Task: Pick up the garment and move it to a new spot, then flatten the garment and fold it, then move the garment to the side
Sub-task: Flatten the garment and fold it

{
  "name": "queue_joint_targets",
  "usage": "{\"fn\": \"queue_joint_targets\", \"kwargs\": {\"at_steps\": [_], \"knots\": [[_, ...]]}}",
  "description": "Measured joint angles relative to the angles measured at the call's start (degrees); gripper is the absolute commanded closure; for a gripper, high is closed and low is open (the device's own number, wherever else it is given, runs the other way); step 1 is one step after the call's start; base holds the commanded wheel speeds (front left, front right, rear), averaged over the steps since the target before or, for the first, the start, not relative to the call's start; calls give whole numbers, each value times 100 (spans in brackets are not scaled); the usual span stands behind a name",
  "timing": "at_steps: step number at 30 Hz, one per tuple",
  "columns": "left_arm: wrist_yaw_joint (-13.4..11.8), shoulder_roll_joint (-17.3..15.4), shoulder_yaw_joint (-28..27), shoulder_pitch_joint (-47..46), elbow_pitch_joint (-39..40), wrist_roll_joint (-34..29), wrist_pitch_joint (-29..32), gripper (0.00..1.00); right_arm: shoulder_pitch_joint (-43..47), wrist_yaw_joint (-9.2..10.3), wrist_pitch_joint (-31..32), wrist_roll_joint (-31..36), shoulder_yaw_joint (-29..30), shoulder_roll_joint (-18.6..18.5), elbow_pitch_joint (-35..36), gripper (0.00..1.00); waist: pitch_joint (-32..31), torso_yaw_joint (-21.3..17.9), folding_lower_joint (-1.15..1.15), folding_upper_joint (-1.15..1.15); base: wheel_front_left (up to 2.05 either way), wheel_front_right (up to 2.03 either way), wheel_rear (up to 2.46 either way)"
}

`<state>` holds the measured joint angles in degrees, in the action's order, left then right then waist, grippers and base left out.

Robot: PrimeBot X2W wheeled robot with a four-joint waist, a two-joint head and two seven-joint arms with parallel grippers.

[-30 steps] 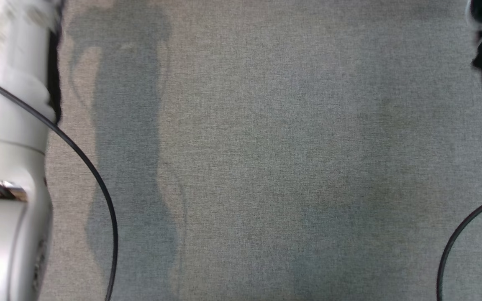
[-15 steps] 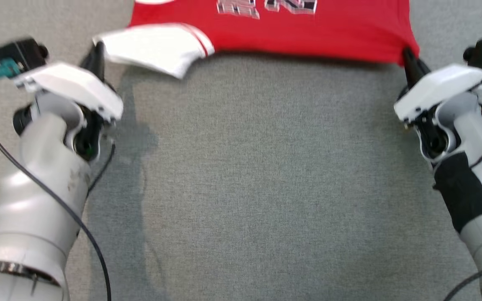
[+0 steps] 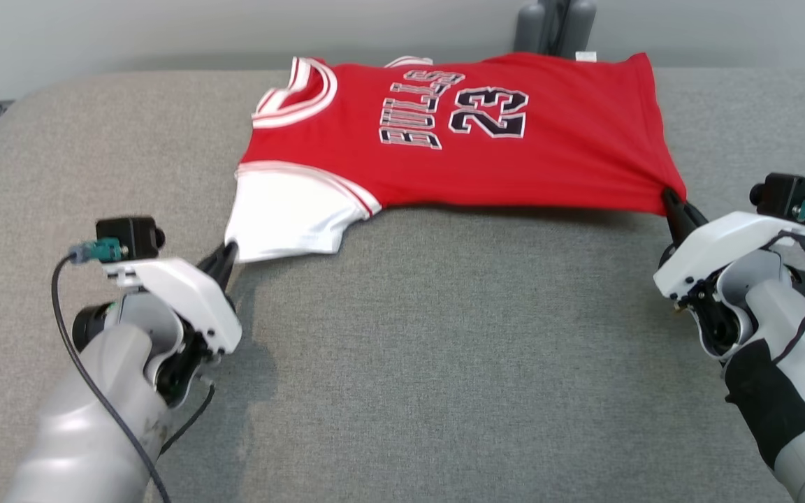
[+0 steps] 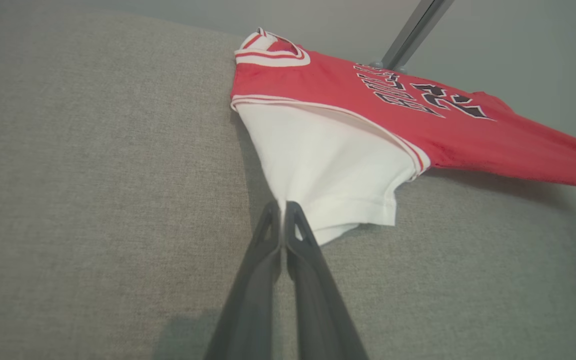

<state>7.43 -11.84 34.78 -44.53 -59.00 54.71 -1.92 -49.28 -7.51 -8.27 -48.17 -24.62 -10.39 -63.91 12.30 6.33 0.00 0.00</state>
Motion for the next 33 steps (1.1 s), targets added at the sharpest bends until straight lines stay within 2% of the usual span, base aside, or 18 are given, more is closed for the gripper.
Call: {"fn": "queue_joint_targets", "kwargs": {"at_steps": [6,7,10,17,24,33], "knots": [[-1,-374,405,582,699,240,500,100,206,0,-62,-90,-260,-24,-55,100,-308,-40,0,0,0,0,0],[-1,-443,531,786,1100,432,710,100,276,0,-96,-86,-387,-62,-78,100,-396,-42,0,0,0,0,0],[0,-690,713,1032,1595,661,1032,100,415,0,-134,-100,-514,-135,-113,100,-514,-34,0,0,0,0,0],[-1,-1191,924,1444,2377,1049,1478,100,664,0,-155,-213,-797,-248,-89,100,-742,-30,0,0,0,0,0],[-1,-1748,1132,1938,3338,1505,1871,100,971,1,242,-333,-1289,-313,118,100,-1007,-140,0,0,0,0,0],[-1,-2185,1266,2499,4166,2006,2193,100,1497,0,836,-700,-1780,-692,549,100,-1320,-293,0,0,0,0,0]]}}
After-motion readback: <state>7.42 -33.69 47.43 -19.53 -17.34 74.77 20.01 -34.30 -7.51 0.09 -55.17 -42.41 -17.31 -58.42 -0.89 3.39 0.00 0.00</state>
